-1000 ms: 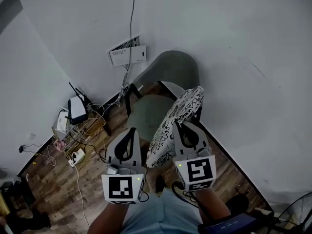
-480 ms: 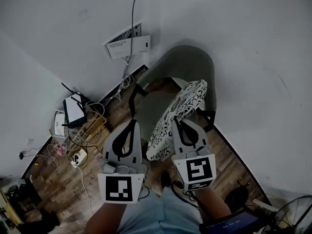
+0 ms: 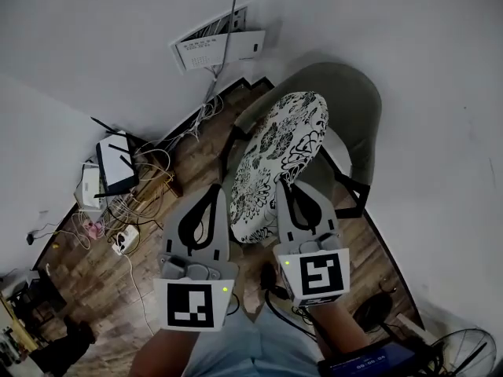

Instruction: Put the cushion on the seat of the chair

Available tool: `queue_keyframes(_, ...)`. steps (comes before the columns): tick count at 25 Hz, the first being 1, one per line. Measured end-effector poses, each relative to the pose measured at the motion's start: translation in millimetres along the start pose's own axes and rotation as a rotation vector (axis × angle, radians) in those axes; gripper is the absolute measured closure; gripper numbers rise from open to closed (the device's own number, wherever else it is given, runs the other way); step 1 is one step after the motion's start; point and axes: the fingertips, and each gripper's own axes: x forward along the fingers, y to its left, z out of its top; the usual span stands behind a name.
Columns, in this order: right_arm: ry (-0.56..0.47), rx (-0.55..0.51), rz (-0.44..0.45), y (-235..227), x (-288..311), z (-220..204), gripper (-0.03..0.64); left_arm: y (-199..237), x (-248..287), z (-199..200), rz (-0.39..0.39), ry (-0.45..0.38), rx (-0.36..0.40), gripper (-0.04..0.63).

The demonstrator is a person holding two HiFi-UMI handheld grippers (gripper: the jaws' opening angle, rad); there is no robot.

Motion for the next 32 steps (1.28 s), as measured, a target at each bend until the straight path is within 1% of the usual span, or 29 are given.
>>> queue_keyframes(2, 0.034, 0.014, -0.015, -6, 7, -20, 0.601, 5, 9, -5, -0.008, 0.016, 0.002, 0.586)
queue_keyframes(5, 0.094, 0.064, -0.044, -22, 22, -69, 0.601, 7, 22, -18, -0.030, 0.052, 0.012, 0.586)
queue_keyframes(8, 0.204, 0.105, -0.079, -36, 38, -131, 0.601, 1, 34, -35, -0.062, 0.092, 0.016, 0.586)
queue_keyframes(10, 0.265, 0.126, -0.099, -45, 43, -159, 0.601, -4, 40, -42, -0.087, 0.113, 0.014, 0.586)
queue_keyframes(12, 0.288, 0.149, -0.119, -53, 43, -171, 0.600, -9, 45, -46, -0.108, 0.127, 0.013, 0.586)
queue_keyframes(15, 0.288, 0.175, -0.137, -57, 39, -177, 0.600, -18, 53, -49, -0.140, 0.134, 0.017, 0.586)
queue_keyframes(19, 0.292, 0.193, -0.159, -65, 32, -185, 0.600, -40, 62, -53, -0.198, 0.143, 0.046, 0.586)
queue_keyframes(24, 0.290, 0.223, -0.209, -81, 18, -202, 0.597, -66, 70, -64, -0.266, 0.169, 0.072, 0.586)
queue_keyframes(28, 0.306, 0.266, -0.261, -98, 2, -226, 0.594, -91, 76, -72, -0.327, 0.173, 0.088, 0.586)
queue_keyframes(32, 0.326, 0.327, -0.312, -112, -11, -255, 0.591, -114, 81, -86, -0.388, 0.202, 0.116, 0.586)
